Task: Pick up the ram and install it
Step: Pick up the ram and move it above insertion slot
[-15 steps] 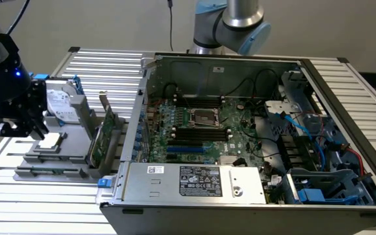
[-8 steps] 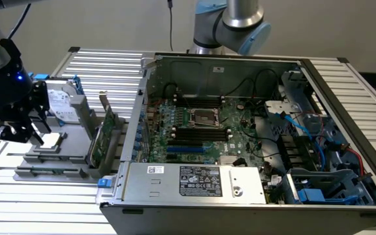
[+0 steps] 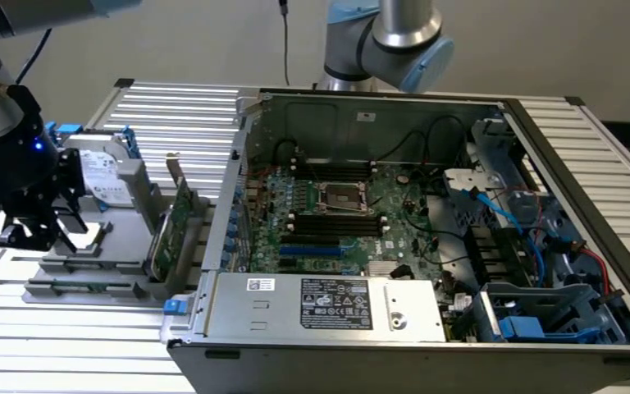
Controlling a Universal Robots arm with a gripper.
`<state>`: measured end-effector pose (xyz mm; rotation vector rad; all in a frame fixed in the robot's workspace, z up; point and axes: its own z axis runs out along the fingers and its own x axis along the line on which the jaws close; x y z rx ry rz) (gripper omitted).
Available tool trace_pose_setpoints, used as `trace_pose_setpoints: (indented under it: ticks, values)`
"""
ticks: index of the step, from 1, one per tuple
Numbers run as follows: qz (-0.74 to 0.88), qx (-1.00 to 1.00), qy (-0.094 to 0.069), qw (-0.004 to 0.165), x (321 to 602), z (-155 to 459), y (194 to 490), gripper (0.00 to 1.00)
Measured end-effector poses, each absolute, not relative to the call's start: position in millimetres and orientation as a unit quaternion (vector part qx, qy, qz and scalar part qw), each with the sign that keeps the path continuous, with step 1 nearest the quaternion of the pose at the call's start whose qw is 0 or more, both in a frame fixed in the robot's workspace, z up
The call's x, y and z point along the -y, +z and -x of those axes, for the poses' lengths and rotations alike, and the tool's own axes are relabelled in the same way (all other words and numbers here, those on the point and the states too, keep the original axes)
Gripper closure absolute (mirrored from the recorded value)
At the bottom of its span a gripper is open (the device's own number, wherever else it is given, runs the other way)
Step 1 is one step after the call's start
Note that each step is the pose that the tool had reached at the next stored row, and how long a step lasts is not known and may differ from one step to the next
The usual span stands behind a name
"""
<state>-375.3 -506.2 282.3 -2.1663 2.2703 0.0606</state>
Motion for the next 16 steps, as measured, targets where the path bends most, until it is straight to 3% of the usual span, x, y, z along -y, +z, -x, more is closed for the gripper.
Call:
trace_pose_setpoints:
  ticks: [16]
  values:
    - [0.696, -0.718, 0.022, -0.001, 530, 378, 253, 0.64]
